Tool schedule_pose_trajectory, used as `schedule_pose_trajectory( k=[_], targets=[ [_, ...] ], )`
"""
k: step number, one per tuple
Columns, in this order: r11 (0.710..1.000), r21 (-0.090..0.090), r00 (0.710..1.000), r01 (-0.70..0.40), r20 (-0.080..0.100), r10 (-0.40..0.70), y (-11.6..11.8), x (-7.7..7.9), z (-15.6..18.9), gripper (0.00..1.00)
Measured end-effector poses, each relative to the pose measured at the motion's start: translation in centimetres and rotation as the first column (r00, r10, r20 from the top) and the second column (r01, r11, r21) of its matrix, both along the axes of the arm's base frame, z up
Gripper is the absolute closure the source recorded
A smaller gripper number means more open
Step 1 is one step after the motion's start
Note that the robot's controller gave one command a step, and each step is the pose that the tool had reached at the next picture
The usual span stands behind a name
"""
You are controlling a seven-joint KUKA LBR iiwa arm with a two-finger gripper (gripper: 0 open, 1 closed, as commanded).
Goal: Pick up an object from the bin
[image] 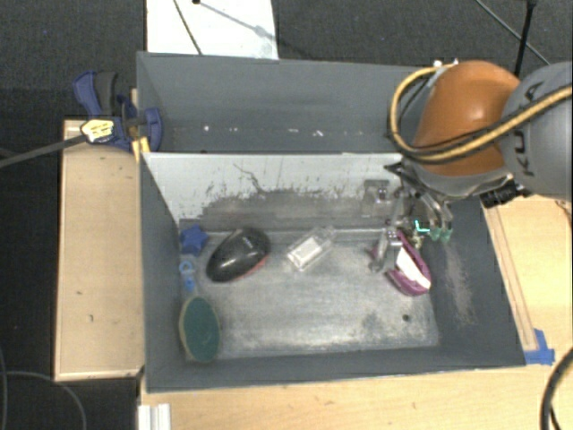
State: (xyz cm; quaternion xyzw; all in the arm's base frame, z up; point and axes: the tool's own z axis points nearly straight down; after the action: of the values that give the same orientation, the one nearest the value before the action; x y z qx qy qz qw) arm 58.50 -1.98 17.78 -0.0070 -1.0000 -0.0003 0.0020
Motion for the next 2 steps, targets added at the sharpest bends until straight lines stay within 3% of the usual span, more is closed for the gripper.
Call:
schedule_pose_trajectory(
  k=[1,2],
  targets=[
    [0.971,-0.002,0.971,-0.239,0.003,0.239,-9.1,-1.1,-5.8,0.0],
    [0.944,-0.001,0.944,-0.329,0.008,0.329,-8.5,-1.9,-10.7,0.0]
  ],
)
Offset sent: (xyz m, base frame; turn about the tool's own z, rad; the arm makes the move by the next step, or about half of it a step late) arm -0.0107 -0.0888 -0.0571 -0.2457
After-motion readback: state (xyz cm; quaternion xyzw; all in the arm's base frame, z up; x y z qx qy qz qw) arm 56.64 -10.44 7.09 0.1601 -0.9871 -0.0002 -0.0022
